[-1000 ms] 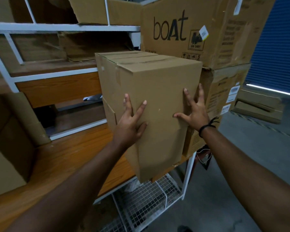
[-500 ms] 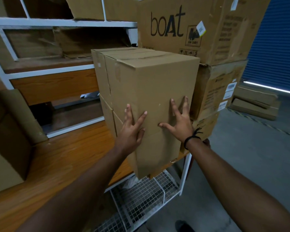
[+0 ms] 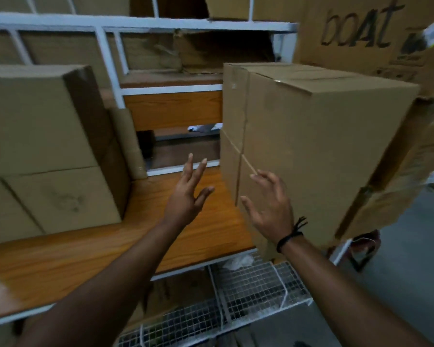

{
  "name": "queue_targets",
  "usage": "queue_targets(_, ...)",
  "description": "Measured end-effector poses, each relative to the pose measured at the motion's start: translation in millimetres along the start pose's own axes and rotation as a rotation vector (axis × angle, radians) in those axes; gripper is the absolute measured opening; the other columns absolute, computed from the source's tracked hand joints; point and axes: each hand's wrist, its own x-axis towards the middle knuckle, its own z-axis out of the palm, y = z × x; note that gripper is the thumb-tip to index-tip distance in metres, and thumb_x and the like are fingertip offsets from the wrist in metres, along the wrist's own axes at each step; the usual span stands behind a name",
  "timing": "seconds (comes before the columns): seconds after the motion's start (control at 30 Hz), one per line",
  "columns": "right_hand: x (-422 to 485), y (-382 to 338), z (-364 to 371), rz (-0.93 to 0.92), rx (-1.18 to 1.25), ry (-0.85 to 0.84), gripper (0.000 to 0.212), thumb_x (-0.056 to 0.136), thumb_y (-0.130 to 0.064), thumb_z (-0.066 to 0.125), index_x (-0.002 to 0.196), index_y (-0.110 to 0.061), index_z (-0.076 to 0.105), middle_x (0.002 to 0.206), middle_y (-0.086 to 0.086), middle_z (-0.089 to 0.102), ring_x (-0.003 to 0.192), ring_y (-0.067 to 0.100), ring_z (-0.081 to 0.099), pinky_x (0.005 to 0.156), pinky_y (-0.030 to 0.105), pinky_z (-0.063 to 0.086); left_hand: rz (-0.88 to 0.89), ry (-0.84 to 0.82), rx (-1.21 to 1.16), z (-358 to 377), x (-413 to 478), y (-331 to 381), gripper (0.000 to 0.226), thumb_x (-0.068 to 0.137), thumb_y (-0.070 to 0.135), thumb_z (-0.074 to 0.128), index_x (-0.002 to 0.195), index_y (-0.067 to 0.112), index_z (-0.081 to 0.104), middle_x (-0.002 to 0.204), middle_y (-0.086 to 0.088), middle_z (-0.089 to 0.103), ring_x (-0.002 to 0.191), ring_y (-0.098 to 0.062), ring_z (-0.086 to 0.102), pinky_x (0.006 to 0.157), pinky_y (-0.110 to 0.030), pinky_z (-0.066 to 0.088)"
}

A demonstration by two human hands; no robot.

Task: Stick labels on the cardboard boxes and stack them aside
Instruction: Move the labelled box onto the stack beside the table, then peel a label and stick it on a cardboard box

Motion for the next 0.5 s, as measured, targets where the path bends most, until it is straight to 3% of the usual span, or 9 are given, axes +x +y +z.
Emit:
queue_targets(0.2,25,-78,103,-0.013,0.180,-0.286,0.047,0.090,-0.034,0.063,0.132,-0.019,0.048,0.131,0.005,0.047,0.118,0.022,0.049,0.094,0.036,0.047,-0.287,0.175,0.178,-123,-49,-85,0.064,0.095,0.049,0.055,0.150,0.047,0.023,0.164,0.005,0.007,0.139,-0.038,0.039,0.102,-0.051,0.046)
queue_targets(0.3,42,-119,158,0.009,0.221,-0.412,0.053,0.090,-0.034,0.064,0.137,-0.023,0.044,0.136,0.001,0.041,0.118,0.019,0.048,0.092,0.033,0.047,-0.390,0.251,0.235,-184,-61,-119,0.063,0.094,0.047,0.057,0.147,0.051,0.023,0.165,0.002,0.005,0.133,-0.039,0.045,0.096,-0.038,0.045)
queue_targets(0.5,112,-199,257,0.076,0.292,-0.546,0.074,0.084,-0.041,0.069,0.145,-0.032,0.029,0.148,0.003,0.029,0.124,0.026,0.048,0.093,0.045,0.050,-0.538,0.312,0.331,-289,-42,-181,0.071,0.093,0.047,0.060,0.152,0.045,0.020,0.166,-0.006,0.002,0.151,-0.028,0.008,0.114,-0.052,0.029)
